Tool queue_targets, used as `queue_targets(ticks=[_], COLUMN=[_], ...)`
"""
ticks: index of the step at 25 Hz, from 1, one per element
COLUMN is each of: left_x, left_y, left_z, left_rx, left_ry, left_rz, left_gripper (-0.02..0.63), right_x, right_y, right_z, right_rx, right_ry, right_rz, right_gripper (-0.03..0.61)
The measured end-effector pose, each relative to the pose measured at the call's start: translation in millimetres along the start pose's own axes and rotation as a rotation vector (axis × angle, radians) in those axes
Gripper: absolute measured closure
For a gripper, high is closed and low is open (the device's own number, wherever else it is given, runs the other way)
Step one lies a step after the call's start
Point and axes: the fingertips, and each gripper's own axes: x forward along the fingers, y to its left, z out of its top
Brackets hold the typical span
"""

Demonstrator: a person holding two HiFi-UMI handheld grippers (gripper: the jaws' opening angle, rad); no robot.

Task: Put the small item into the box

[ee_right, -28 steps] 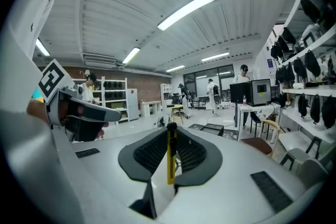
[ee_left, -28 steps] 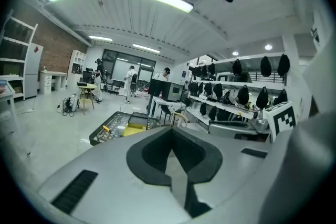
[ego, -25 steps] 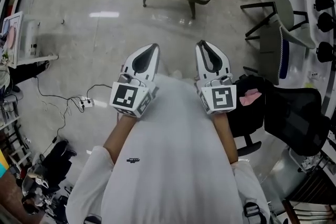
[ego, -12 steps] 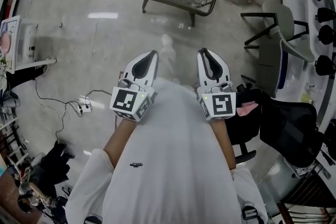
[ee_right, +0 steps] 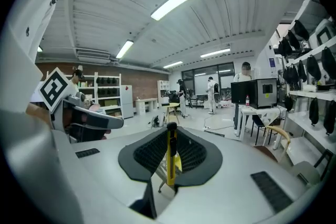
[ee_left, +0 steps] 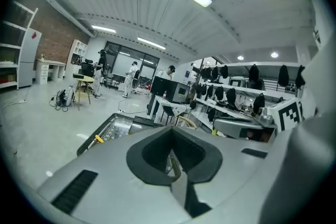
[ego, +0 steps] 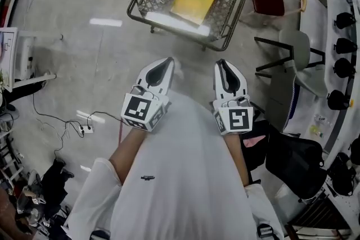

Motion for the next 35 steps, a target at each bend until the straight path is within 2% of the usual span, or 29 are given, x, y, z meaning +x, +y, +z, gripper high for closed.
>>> queue_targets(ticks=[7, 14, 24, 35], left_x=[55, 91, 115, 136], left_y=[49, 94, 105, 105], left_z=[42, 73, 81, 88], left_rx=[-0.020, -0.024, -0.067, -0.048], left_ry=[-0.014, -0.045, -0.035, -0.016], left_rz=[-0.011, 0.020, 0.104, 0.188], left_gripper=[0.612, 0.612, 0.612, 0.612], right_x=[98, 161, 191, 218], right_y=[-11, -22, -46, -72], right_z=[36, 53, 53, 45], right_rx=[0.001, 0.007, 0.015, 0.008], right_ry=[-0.009, -0.021, 0.020, 0.047], right_rz=[0.049, 0.085, 0.152, 0.266], right_gripper=[0.535, 0.535, 0.535, 0.535])
